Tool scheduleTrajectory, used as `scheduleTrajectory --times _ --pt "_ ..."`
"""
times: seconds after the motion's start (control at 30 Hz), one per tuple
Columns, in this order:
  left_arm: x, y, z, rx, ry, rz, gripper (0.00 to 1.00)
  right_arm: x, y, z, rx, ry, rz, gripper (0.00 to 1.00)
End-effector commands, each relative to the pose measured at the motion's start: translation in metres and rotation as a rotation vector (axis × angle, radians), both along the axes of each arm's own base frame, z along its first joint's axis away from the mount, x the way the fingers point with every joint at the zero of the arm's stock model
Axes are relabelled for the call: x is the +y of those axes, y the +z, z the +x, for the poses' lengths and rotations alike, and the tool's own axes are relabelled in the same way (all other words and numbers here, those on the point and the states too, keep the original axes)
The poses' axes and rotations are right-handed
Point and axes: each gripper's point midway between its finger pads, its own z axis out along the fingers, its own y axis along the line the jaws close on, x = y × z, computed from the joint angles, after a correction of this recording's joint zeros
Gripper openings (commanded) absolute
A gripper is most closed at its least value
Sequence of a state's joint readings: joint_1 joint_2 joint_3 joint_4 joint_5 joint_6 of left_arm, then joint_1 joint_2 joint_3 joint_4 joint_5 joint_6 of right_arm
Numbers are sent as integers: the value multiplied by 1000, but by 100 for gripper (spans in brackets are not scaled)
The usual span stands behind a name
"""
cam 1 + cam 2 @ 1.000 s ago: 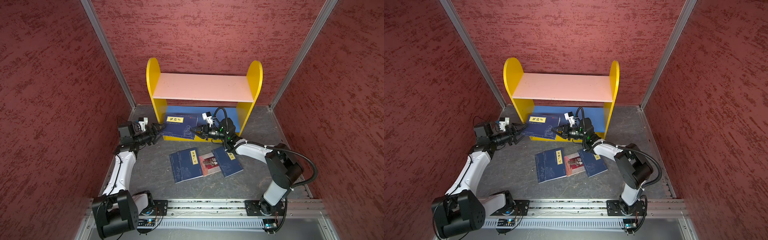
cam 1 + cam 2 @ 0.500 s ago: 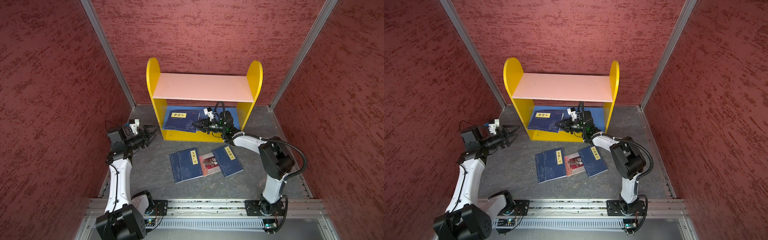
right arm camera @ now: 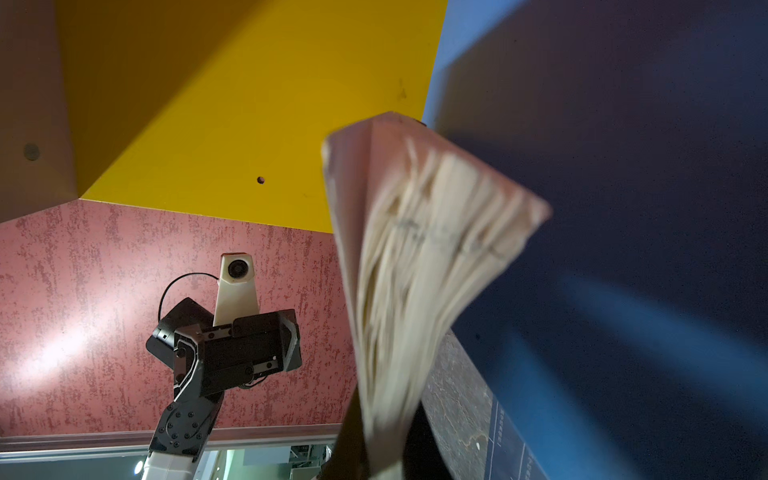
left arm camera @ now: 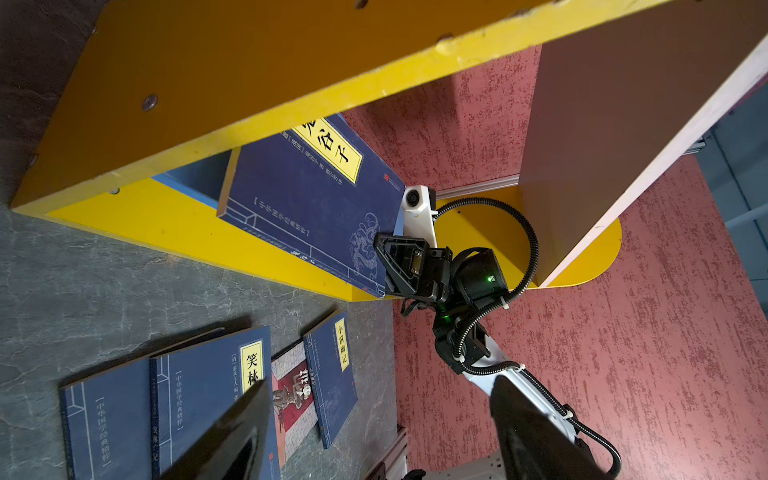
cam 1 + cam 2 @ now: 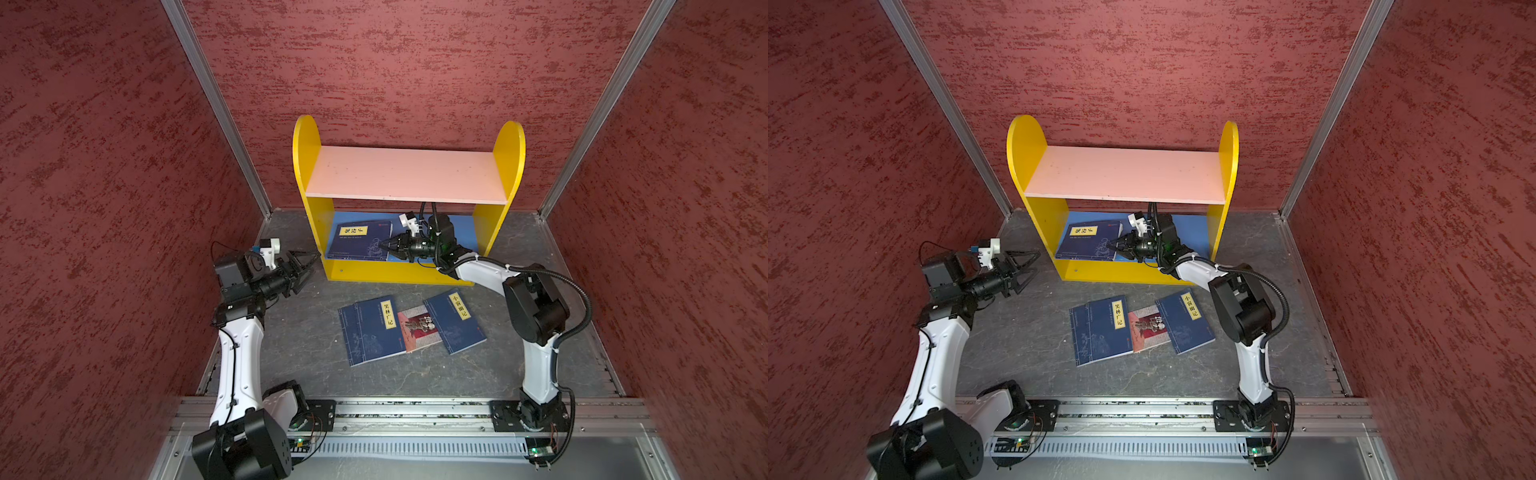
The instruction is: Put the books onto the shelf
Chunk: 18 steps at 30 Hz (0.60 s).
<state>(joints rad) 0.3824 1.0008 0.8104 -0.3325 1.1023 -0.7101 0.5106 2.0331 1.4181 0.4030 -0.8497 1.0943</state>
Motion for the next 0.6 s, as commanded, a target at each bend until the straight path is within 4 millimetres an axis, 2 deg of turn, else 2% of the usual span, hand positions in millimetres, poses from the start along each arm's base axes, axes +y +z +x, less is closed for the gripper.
scheduleTrajectory --times 0.0,0.23,0.37,0.57 --pt "-2 -2 -3 -7 -13 -9 83 1 18 12 -67 8 14 3" --pt "-2 -4 -3 -3 -15 -9 84 9 7 23 -50 34 -29 4" --pt "-1 -7 -2 6 -15 -13 84 6 -6 29 -33 21 -88 4" --pt "-1 -12 0 22 -14 -23 84 3 -14 36 -22 18 -108 8"
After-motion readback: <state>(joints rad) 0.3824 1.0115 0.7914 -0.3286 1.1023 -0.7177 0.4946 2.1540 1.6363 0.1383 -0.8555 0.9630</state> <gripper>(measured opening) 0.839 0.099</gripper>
